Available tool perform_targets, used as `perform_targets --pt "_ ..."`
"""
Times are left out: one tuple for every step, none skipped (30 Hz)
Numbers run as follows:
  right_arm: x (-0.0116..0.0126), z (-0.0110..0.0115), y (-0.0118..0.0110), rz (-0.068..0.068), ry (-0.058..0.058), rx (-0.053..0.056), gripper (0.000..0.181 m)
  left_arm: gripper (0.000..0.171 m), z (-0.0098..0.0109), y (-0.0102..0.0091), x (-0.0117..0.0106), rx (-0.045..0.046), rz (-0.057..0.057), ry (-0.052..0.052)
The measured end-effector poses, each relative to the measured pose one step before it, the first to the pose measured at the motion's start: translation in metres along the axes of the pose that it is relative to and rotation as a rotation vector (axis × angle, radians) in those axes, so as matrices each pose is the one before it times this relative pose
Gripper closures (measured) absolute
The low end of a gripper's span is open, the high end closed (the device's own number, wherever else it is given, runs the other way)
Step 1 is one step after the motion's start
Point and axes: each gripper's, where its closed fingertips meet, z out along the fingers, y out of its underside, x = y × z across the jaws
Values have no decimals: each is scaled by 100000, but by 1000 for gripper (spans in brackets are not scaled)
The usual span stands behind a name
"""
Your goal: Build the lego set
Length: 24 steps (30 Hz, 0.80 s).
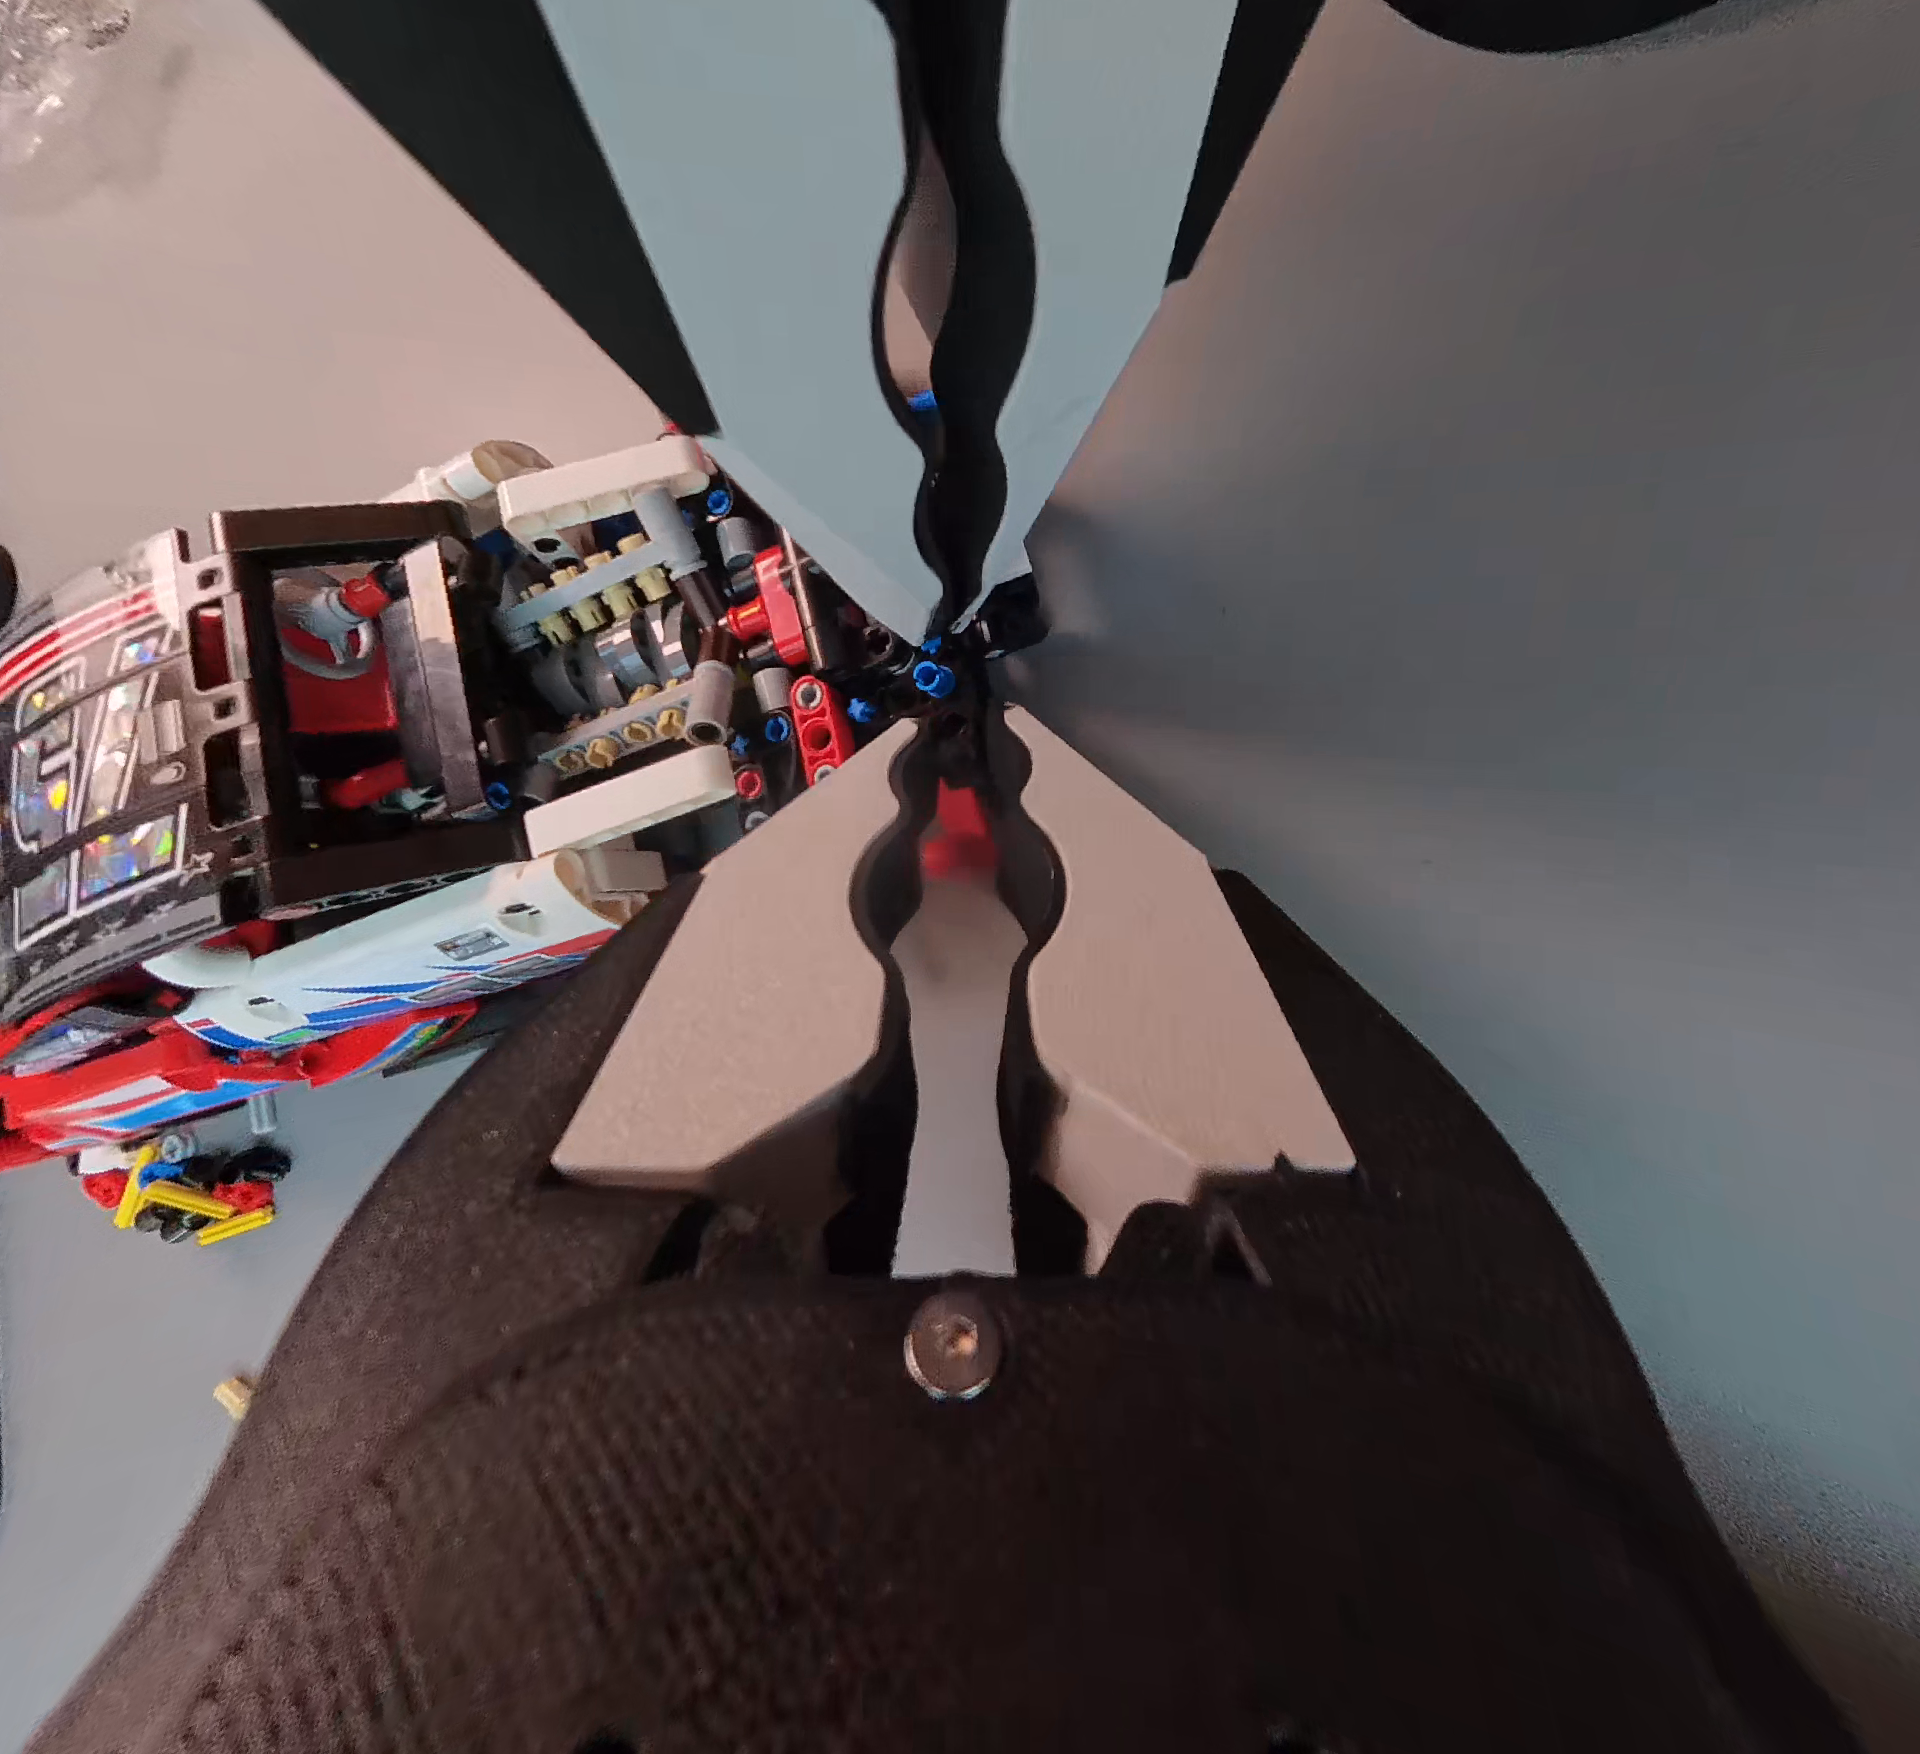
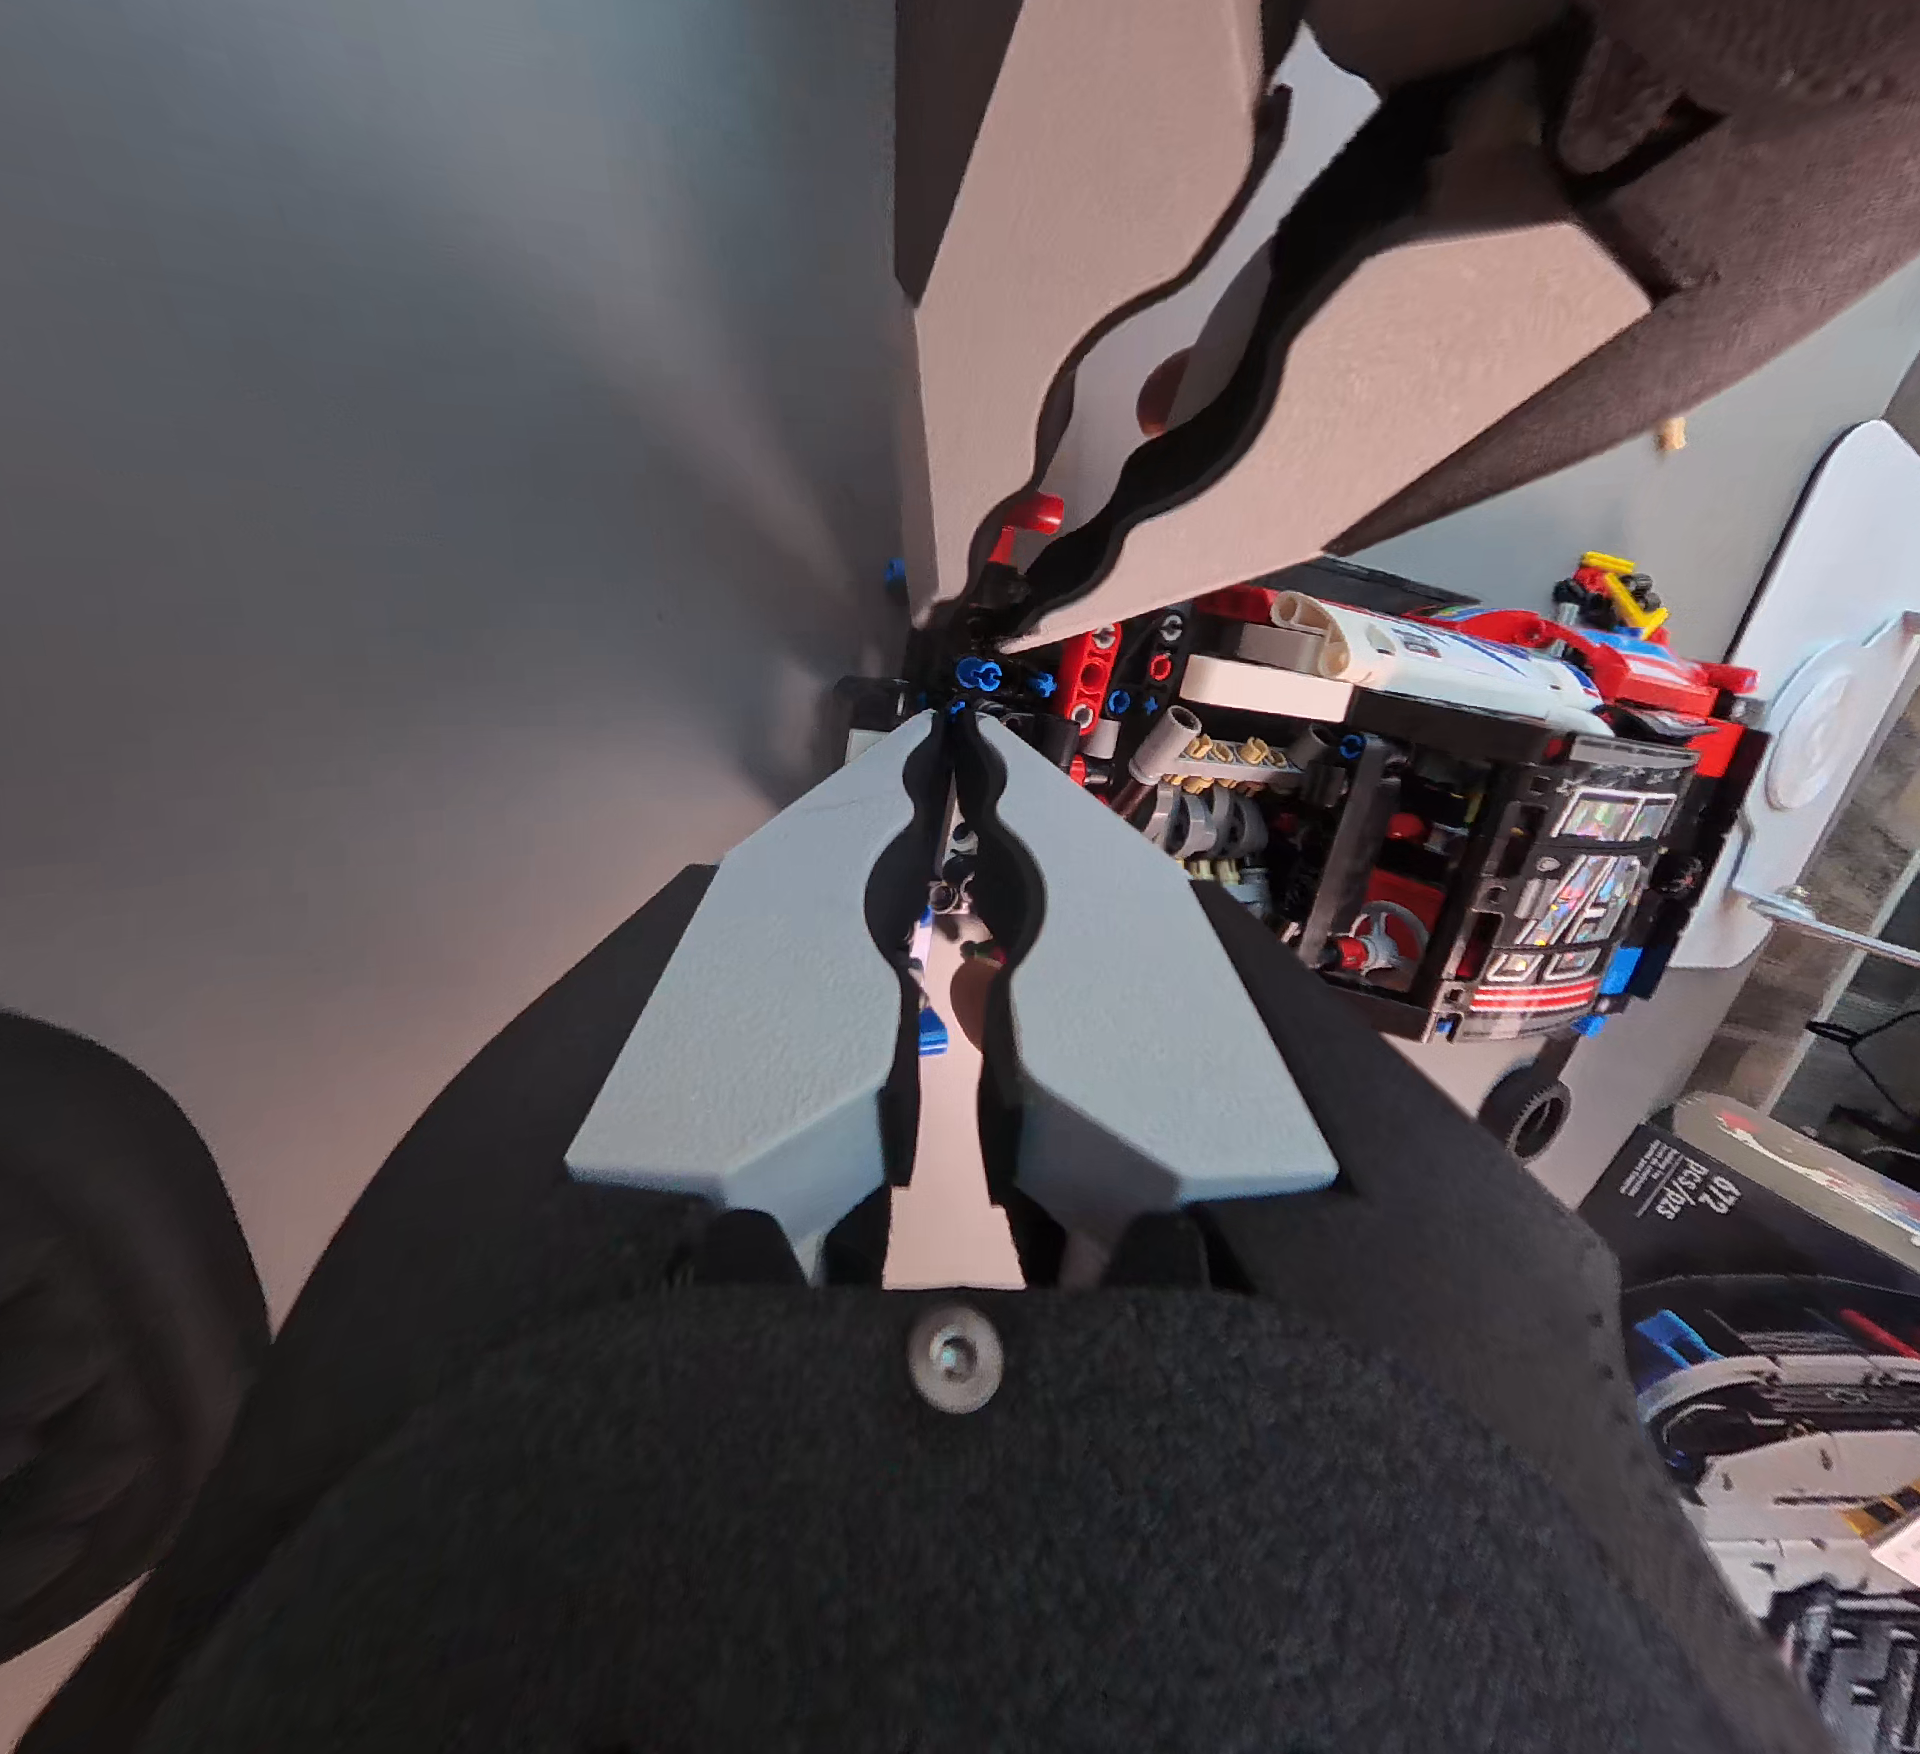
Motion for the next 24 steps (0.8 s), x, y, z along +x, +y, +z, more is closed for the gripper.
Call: perform_targets --pt "8 2 20 -805 907 -247 181 165 12 10 -53 -257 -1643 1500" --pt "29 6 0 -849 1095 -93 181 165 11 35 -80 133 -738 480" --pt "23 15 -15 332 953 271 181 165 7 34 -99 -92 -1160 -654" --pt "37 1 -5 417 1134 980 181 165 10 38 -107 -306 455 -1830" --pt "44 17 12 -444 1615 1200 181 165 13 35 -87 -322 279 -2203" --pt "26 -6 -7 -682 1575 715 181 165 15 7 -23 446 1669 -1872" --pt "-1 -10 1 -1153 904 -132 181 165 20 -6 -28 379 627 -1336" --pt "14 2 19 -1637 504 -901 181 165 17 -4 -56 493 -396 -890" --pt "44 18 9 -1149 376 -827 181 165 32 -17 -110 1421 -1473 -1459" --pt "96 43 58 188 576 -257 181 164 -1 10 -132 2494 -2289 -1802" --pt "87 41 1 2972 342 1111 181 163 -60 53 -95 2300 -3356 -952" --pt "52 30 -83 6121 -534 2426 181 163 -82 54 -42 1919 -3103 -347" --pt "7 25 -126 6960 -1430 3331 181 162 -54 32 -34 1900 -2433 -72" --pt "22 23 -77 4878 -1039 3063 181 161 -13 15 -81 1778 -2805 152" --pt "61 46 -76 1459 212 2303 181 161 7 -47 -85 1528 -3147 682" --pt "62 50 -43 -462 827 1323 181 160 24 -53 -88 1083 -2556 709" --pt "44 33 34 -1069 728 116 181 159 28 -26 -29 667 -1461 780" --pt "13 4 0 -658 324 -155 181 159 48 10 -20 199 -936 500" --pt "5 3 10 156 11 -122 181 159 56 30 -10 -57 -420 247" --pt "-3 1 5 789 -291 67 181 159 34 11 -3 -155 608 242" --pt "-4 -1 -2 464 -243 385 181 159 22 24 14 -524 1038 543" --pt "-11 -9 10 -546 -141 440 181 160 39 42 49 -1026 793 1179" --pt "-9 -12 12 -769 -214 274 181 161 31 28 25 -1436 1601 1118" --pt "4 5 4 -1185 -183 34 181 161 -10 52 43 -1844 2462 1042"
